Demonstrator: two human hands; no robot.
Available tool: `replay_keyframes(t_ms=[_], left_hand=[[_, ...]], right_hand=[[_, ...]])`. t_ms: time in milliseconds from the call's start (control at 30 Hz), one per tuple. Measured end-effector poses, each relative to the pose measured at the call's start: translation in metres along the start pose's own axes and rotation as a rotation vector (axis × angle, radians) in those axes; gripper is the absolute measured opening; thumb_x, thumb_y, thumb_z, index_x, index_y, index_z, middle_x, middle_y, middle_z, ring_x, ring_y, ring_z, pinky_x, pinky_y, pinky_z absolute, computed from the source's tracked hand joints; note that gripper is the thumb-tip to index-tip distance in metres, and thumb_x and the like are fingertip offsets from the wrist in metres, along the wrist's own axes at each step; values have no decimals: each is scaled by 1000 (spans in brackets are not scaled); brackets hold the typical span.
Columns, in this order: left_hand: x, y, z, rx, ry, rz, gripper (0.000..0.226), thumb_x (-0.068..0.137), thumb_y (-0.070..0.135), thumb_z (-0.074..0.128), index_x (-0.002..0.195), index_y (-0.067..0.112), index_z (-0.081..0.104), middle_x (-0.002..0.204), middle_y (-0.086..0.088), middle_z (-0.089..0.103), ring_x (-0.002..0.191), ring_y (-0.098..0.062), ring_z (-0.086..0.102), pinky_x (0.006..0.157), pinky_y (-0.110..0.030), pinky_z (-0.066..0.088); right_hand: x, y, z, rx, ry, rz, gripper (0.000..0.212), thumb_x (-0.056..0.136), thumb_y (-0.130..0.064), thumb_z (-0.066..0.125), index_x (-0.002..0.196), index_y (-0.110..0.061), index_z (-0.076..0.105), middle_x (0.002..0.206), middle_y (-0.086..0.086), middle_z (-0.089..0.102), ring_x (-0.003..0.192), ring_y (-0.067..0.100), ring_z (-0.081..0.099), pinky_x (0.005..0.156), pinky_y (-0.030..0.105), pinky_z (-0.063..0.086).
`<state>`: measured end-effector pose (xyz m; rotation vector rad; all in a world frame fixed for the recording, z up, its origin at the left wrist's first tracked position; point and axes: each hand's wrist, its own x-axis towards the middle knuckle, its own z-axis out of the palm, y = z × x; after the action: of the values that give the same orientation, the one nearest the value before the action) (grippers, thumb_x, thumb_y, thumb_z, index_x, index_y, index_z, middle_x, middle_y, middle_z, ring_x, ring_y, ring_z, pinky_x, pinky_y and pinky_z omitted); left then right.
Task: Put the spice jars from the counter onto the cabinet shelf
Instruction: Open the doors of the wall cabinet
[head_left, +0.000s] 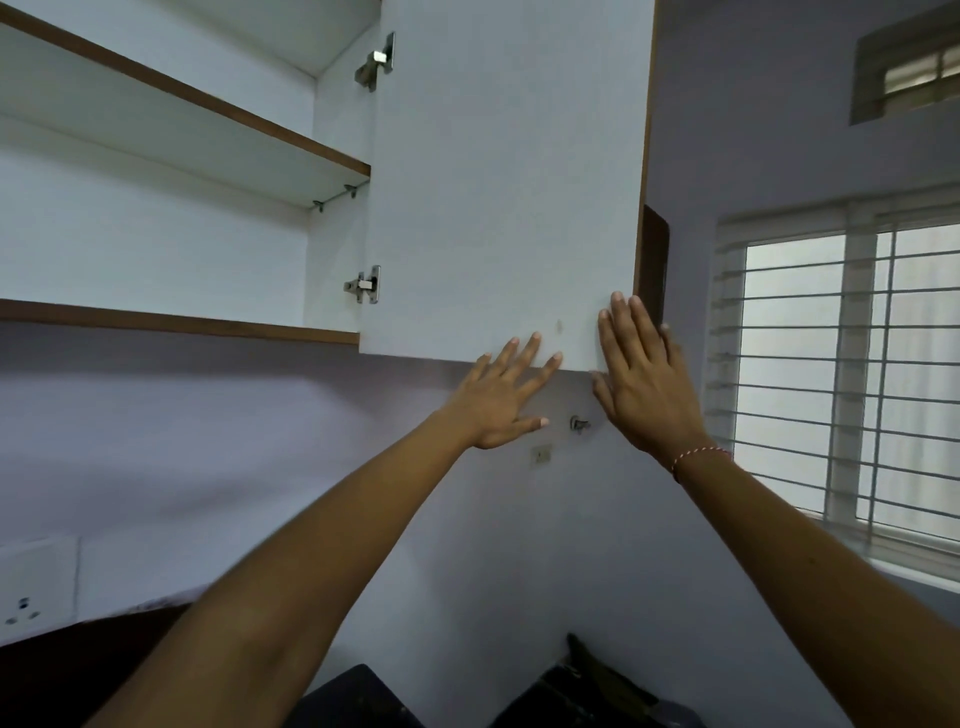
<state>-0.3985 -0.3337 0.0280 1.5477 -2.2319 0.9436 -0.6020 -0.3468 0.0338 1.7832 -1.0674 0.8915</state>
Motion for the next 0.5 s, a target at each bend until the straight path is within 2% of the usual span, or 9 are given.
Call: replay_keyframes(t_ms=[100,200,267,400,500], left_hand=[[-7,2,5,-25,42,-20,75,94,52,33,146,30,-15,156,-5,-22,145,-27,-13,117,-46,3],[-15,5,3,-11,25,-25,75,94,52,34,147,27,-12,157,-8,-18,146,-26,-11,117,-45,3],[-26,7,8,42,28,-67,74,94,51,34,148,25,-10,158,-8,-16,146,-26,-11,117,-45,1],[-56,6,26,96,32,-269,69,95,50,30,150,21,-1,158,-9,-13,146,-26,-11,117,-47,-1],[-92,-8,35,118,50,-376,72,94,54,28,148,24,-9,158,-8,-15,146,-25,-13,117,-45,-3]], right_hand=[[1,-5,4,10,40,-1,68,94,-36,42,147,-5,12,157,16,8,145,29,4,114,52,15],[-1,-16,8,22,84,68,71,94,-42,40,148,-10,8,156,18,7,145,32,5,112,58,3],[-5,-33,12,34,120,36,73,92,-43,41,149,-14,6,155,20,10,144,33,9,111,57,-2],[-12,-92,22,144,143,-156,73,91,-37,46,148,-13,8,154,23,15,143,34,14,114,47,5],[-17,-135,29,281,105,-108,71,93,-43,38,147,-15,2,155,22,12,144,33,10,115,43,6]])
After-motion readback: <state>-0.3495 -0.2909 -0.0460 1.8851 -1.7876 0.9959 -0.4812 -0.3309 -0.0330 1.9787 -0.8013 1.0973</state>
